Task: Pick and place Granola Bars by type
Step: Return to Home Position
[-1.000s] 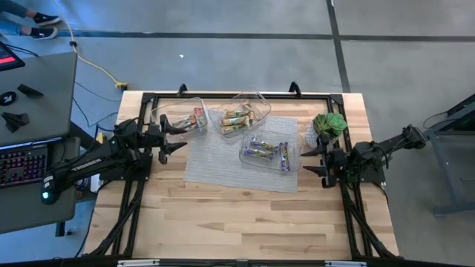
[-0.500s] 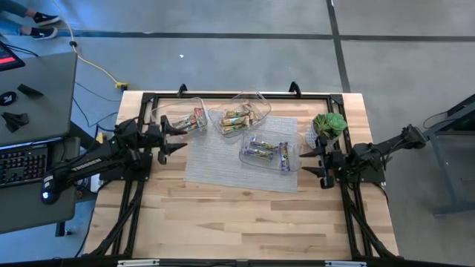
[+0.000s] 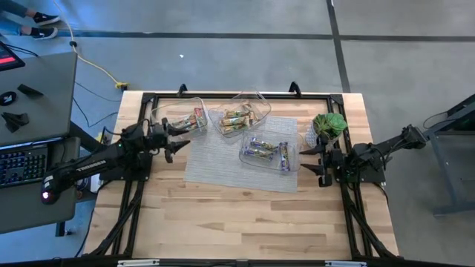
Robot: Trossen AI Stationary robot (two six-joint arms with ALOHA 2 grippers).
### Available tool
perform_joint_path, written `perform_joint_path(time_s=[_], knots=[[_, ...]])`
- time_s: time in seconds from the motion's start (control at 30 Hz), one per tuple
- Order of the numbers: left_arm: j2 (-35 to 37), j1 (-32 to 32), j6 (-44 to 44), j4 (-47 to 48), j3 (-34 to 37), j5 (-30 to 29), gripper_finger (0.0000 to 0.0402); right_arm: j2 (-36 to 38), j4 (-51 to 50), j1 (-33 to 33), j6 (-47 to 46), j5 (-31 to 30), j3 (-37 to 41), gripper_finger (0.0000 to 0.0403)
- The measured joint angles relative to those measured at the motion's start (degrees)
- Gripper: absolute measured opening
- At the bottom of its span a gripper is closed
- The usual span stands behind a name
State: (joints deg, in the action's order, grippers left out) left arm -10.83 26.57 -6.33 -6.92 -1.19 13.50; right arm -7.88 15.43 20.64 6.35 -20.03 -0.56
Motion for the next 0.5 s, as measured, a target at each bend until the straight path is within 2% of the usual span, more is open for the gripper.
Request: perform_joint_path(time_s=[0.1, 0.3, 0.5], knots=[[-0.22, 0.03, 0.19, 0.39, 0.00, -1.37, 0.0218, -0.02, -0.17, 0.00, -0.03, 0.03, 0.02, 0.0181], [-0.37, 0.02, -0.19, 5.28, 0.00, -0.28, 0.0218, -0.02, -0.19, 0.00, 0.09, 0.22, 0.02, 0.0181], [-1.53, 0.02, -3.78, 5.13, 0.00, 1.10, 0.0218, -0.02, -0.16, 0.00, 0.11, 0.26, 0.02, 0.0181]])
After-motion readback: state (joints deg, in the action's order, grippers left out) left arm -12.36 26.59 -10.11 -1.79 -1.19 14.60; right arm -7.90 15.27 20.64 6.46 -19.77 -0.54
